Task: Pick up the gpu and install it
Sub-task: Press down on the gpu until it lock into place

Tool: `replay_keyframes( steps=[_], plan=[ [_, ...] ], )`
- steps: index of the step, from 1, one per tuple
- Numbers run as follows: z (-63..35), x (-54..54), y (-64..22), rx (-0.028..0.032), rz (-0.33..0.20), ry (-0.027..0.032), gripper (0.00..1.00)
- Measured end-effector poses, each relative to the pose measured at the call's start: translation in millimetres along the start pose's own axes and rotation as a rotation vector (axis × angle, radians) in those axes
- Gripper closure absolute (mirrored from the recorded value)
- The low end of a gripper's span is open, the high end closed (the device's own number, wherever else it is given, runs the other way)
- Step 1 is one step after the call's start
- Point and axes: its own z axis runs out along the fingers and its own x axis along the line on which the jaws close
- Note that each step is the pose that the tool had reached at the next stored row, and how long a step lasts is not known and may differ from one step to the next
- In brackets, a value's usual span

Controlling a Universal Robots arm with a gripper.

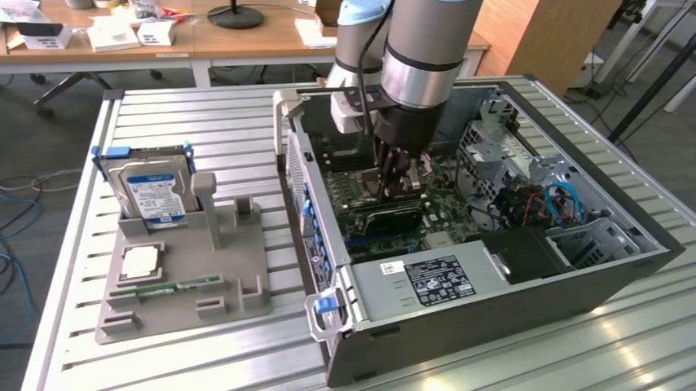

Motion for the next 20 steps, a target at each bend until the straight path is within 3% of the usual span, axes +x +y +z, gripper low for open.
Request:
replay_keyframes(
  steps=[1, 2, 3, 17, 20],
  plan=[
    [-2.0, 0.0, -0.1, 0.0000, 0.000, 0.0000, 0.90],
    [-14.1, -0.3, -0.3, -0.0001, 0.000, 0.0001, 0.90],
    [-17.6, -0.4, -0.3, 0.0000, 0.000, 0.0000, 0.90],
    [-18.7, -0.4, -0.4, 0.0001, 0.000, -0.0002, 0.90],
    [-23.6, -0.5, -0.5, 0.0000, 0.000, 0.0001, 0.90]
  ],
)
